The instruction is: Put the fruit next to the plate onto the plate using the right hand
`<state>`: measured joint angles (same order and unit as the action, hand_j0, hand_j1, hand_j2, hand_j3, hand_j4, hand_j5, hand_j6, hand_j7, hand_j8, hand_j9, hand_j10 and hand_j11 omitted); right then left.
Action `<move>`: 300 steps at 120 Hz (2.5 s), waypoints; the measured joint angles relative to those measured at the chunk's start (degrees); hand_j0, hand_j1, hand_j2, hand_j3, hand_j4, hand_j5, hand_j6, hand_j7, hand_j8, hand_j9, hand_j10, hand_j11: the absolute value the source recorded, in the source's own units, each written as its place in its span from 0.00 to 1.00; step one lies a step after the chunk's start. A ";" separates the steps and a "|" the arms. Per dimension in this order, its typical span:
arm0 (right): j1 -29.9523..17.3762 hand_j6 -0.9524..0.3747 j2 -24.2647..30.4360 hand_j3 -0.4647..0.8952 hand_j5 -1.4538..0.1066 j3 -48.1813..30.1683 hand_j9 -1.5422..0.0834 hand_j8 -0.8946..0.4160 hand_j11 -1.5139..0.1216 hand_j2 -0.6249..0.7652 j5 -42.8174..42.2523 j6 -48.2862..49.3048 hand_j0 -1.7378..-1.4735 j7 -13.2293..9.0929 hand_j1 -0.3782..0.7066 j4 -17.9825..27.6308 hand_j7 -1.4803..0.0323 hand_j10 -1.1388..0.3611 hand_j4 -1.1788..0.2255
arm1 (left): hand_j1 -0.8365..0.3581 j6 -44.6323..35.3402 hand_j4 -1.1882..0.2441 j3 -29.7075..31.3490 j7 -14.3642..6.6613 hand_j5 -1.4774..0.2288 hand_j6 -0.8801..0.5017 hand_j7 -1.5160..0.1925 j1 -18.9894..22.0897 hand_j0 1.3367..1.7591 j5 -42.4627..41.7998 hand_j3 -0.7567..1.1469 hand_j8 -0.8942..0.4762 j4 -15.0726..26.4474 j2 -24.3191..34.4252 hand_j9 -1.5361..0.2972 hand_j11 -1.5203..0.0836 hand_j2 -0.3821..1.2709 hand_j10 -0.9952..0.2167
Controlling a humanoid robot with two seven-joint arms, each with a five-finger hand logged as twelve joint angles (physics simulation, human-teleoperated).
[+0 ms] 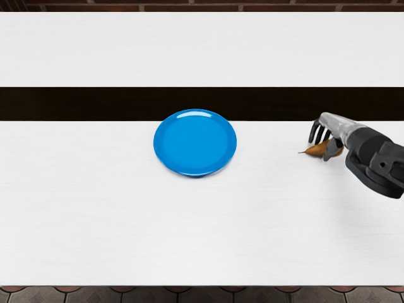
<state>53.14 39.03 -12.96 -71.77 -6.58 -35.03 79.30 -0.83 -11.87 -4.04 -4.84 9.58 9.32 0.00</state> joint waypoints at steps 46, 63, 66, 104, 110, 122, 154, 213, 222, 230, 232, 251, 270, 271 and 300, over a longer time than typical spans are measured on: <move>4.16 0.23 -0.81 0.34 0.24 -1.81 0.29 0.33 0.27 0.69 2.63 1.19 0.31 0.03 0.64 0.82 0.29 0.43 0.28 | 0.97 0.02 0.82 0.00 0.00 0.85 0.62 0.87 0.00 0.76 0.00 0.40 0.64 0.00 0.00 0.82 0.93 0.23 0.80; 5.85 0.20 -2.02 0.34 0.22 -2.58 0.28 0.34 0.26 0.69 3.14 1.27 0.31 0.03 0.64 1.52 0.27 0.44 0.27 | 0.97 0.00 0.82 0.00 0.00 0.85 0.62 0.87 -0.02 0.76 0.00 0.40 0.64 0.00 0.00 0.82 0.93 0.23 0.80; 6.03 0.19 -2.56 0.34 0.22 -2.89 0.28 0.34 0.25 0.69 3.18 1.24 0.31 0.03 0.64 1.60 0.27 0.44 0.27 | 0.97 0.00 0.82 0.00 0.00 0.85 0.62 0.87 -0.04 0.76 0.00 0.40 0.64 0.00 0.00 0.82 0.93 0.23 0.80; 6.82 0.12 -8.24 0.34 0.21 -6.20 0.27 0.35 0.25 0.75 3.33 0.77 0.31 0.06 0.67 2.02 0.26 0.46 0.26 | 0.97 0.01 0.82 0.01 0.00 0.85 0.62 0.87 -0.06 0.76 0.00 0.40 0.64 0.00 0.00 0.82 0.93 0.23 0.80; 6.85 0.12 -9.44 0.34 0.20 -6.57 0.27 0.35 0.25 0.75 3.34 0.74 0.31 0.06 0.68 2.04 0.26 0.46 0.26 | 0.97 0.01 0.82 0.01 0.00 0.85 0.62 0.87 -0.01 0.76 0.00 0.40 0.64 0.00 0.00 0.82 0.93 0.23 0.80; 6.93 0.10 -12.37 0.34 0.20 -7.30 0.27 0.36 0.25 0.74 3.37 0.70 0.31 0.06 0.68 2.04 0.26 0.46 0.26 | 0.97 0.01 0.82 0.01 0.01 0.85 0.62 0.87 -0.04 0.76 0.00 0.40 0.64 0.00 0.00 0.82 0.93 0.23 0.80; 7.94 0.09 -20.23 0.34 0.19 -8.58 0.26 0.35 0.25 0.85 3.42 0.53 0.31 0.05 0.72 1.51 0.26 0.47 0.26 | 0.97 0.00 0.82 0.01 0.01 0.85 0.62 0.87 -0.06 0.76 0.00 0.40 0.64 0.00 0.00 0.82 0.93 0.23 0.80; 7.85 0.07 -28.70 0.34 0.20 -7.94 0.26 0.31 0.23 0.80 2.89 0.40 0.32 0.05 0.66 -7.61 0.24 0.44 0.24 | 0.97 0.01 0.82 0.01 0.00 0.85 0.62 0.87 0.00 0.76 0.00 0.40 0.64 0.00 0.00 0.82 0.93 0.23 0.80; 7.85 0.16 -29.10 0.34 0.30 -8.13 0.35 0.32 0.33 0.72 2.89 0.23 0.31 0.04 0.61 -7.92 0.34 0.45 0.32 | 0.97 0.00 0.82 0.01 0.00 0.85 0.62 0.87 0.00 0.76 0.00 0.40 0.64 0.00 0.00 0.82 0.93 0.23 0.80; 7.78 0.26 -29.39 0.34 0.42 -8.25 0.46 0.37 0.44 0.63 2.88 0.07 0.31 0.03 0.53 -8.09 0.46 0.49 0.41 | 0.97 0.00 0.82 0.01 0.00 0.85 0.62 0.87 0.00 0.76 0.00 0.40 0.64 0.00 0.00 0.82 0.93 0.23 0.80; 7.74 0.28 -29.44 0.34 0.44 -8.27 0.49 0.38 0.46 0.62 2.88 0.05 0.31 0.03 0.51 -8.11 0.48 0.50 0.43 | 0.97 0.00 0.82 0.01 0.00 0.85 0.62 0.87 -0.04 0.76 0.00 0.40 0.64 0.00 0.00 0.82 0.93 0.23 0.80; 7.52 0.46 -29.65 0.34 0.64 -8.43 0.67 0.48 0.65 0.52 2.97 -0.07 0.30 0.03 0.34 -8.12 0.68 0.59 0.60 | 0.97 -0.01 0.82 0.01 0.00 0.85 0.62 0.87 -0.05 0.76 0.00 0.40 0.64 0.00 0.00 0.82 0.93 0.23 0.80; 7.38 0.59 -29.48 0.34 0.79 -8.60 0.81 0.58 0.79 0.48 3.79 0.49 0.30 0.03 0.18 -7.69 0.83 0.67 0.72 | 0.97 0.00 0.82 0.01 0.00 0.85 0.62 0.87 0.00 0.76 0.00 0.40 0.64 0.00 0.00 0.82 0.93 0.23 0.80; 7.39 0.60 -29.37 0.34 0.80 -8.61 0.82 0.59 0.80 0.48 4.15 0.69 0.30 0.03 0.17 -7.59 0.84 0.68 0.72 | 0.97 0.00 0.82 0.01 0.00 0.85 0.62 0.87 0.00 0.76 0.00 0.40 0.64 0.00 0.00 0.82 0.93 0.23 0.80; 6.56 0.68 -19.22 0.34 0.89 -15.78 0.91 0.65 0.89 0.46 17.36 15.33 0.30 0.03 0.07 -2.24 0.94 0.73 0.80 | 0.97 -0.01 0.82 0.01 0.00 0.85 0.62 0.87 0.00 0.76 0.00 0.40 0.64 0.00 0.00 0.82 0.93 0.23 0.80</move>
<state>59.70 19.81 -28.74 -54.41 8.76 -35.00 77.06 -0.83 -11.87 -4.04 -4.84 9.58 9.32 0.00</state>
